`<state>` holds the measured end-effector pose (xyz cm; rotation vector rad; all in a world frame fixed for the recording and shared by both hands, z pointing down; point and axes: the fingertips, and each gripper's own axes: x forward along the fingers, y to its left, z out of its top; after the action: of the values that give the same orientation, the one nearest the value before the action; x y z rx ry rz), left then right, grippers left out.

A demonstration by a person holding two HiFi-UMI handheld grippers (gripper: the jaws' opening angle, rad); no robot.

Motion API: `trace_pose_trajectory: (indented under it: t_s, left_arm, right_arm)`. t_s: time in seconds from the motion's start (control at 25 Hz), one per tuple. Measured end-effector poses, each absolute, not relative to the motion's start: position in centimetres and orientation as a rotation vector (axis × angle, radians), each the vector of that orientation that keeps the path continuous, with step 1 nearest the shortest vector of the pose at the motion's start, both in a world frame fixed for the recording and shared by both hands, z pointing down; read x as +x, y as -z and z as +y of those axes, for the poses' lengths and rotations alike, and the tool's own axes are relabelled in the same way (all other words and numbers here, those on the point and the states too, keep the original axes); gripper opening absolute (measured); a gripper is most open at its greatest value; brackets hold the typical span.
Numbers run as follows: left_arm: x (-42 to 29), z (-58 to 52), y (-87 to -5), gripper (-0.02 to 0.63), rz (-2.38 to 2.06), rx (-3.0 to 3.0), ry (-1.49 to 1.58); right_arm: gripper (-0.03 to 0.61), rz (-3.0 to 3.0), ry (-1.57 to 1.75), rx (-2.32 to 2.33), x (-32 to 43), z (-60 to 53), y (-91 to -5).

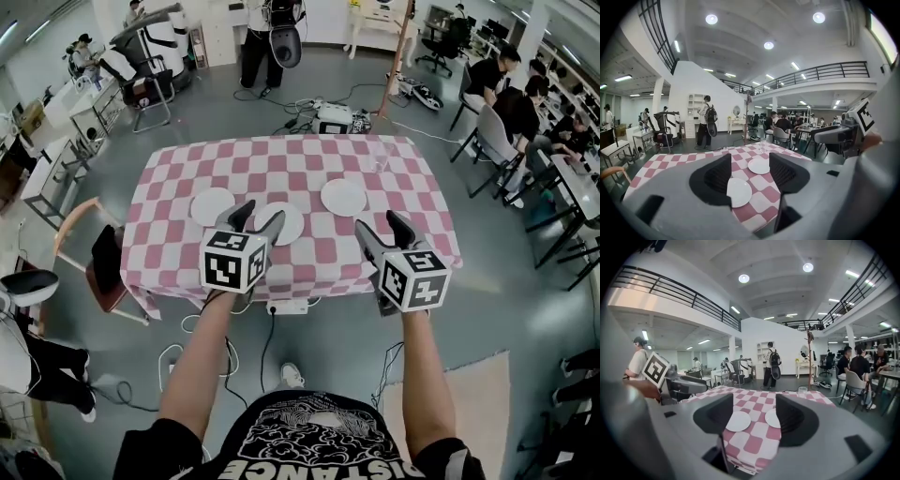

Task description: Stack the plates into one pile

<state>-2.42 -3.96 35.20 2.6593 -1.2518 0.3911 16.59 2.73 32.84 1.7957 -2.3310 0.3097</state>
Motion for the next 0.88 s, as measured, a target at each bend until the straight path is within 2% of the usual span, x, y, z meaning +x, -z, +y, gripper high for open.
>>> trace_pose_trajectory:
  t_s: [0.88]
  left_arm:
    - [0.3,-10.3,-36.4,0.270,-1.157,2.706,-0.375]
  right_arm:
    - [0.281,-2.265,-0.303,1.873,17.9,-2.6,-33.9]
